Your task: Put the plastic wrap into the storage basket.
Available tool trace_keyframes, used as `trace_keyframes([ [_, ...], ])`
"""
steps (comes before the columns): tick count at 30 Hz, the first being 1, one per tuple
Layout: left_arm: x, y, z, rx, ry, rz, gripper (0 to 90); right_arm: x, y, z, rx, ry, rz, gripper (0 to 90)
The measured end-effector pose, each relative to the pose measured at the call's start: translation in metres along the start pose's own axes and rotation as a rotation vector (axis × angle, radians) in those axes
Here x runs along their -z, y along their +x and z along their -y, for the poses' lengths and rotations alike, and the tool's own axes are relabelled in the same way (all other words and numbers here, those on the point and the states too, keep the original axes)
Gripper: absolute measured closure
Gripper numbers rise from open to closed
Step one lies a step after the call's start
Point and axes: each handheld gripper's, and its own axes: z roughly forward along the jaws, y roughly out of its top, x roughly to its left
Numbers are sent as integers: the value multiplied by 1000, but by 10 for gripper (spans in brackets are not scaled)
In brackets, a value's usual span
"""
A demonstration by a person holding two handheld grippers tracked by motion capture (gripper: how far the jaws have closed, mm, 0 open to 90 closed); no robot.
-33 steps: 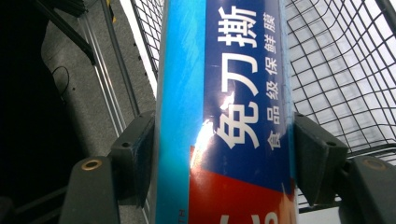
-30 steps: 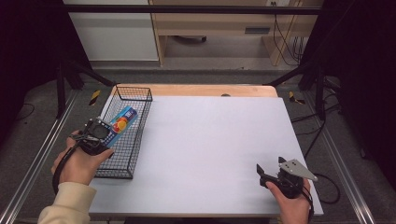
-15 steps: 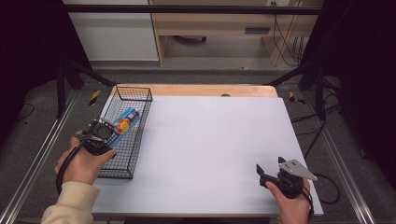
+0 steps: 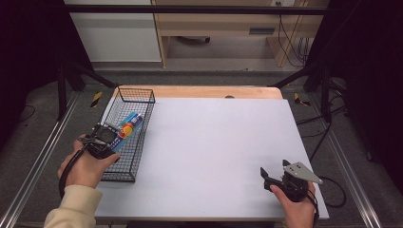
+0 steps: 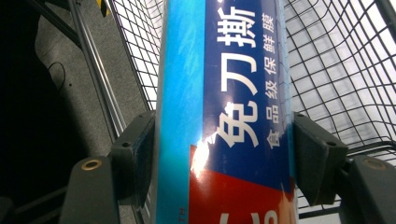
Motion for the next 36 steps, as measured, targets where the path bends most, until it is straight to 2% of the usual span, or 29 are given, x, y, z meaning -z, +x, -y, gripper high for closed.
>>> trace_keyframes([
  [15,-6,-6,-6,-48,53,-44,320,-1,1,0,6,3,-3,156],
  [25,-8,-8,-7,-49,58,-47,320,-1,1,0,5,3,-6,157],
  [27,-1,-7,-9,-46,35,-52,323,-1,1,0,6,3,-6,157],
  [28,7,-7,-10,-48,-7,-61,371,-1,1,0,4,5,-9,156],
  [29,18,-7,-13,-64,-43,-77,512,-1,1,0,4,8,-11,157],
  [30,28,-8,-16,-85,-54,-140,716,-1,1,0,6,9,-12,156],
  [31,35,-7,-19,-89,-62,-156,626,-1,1,0,5,10,-13,156],
  [33,45,-3,-21,-74,-96,-123,615,-1,1,1,4,11,-13,156],
  [36,46,-3,-20,-68,-102,-115,587,-1,1,1,4,11,-11,155],
])
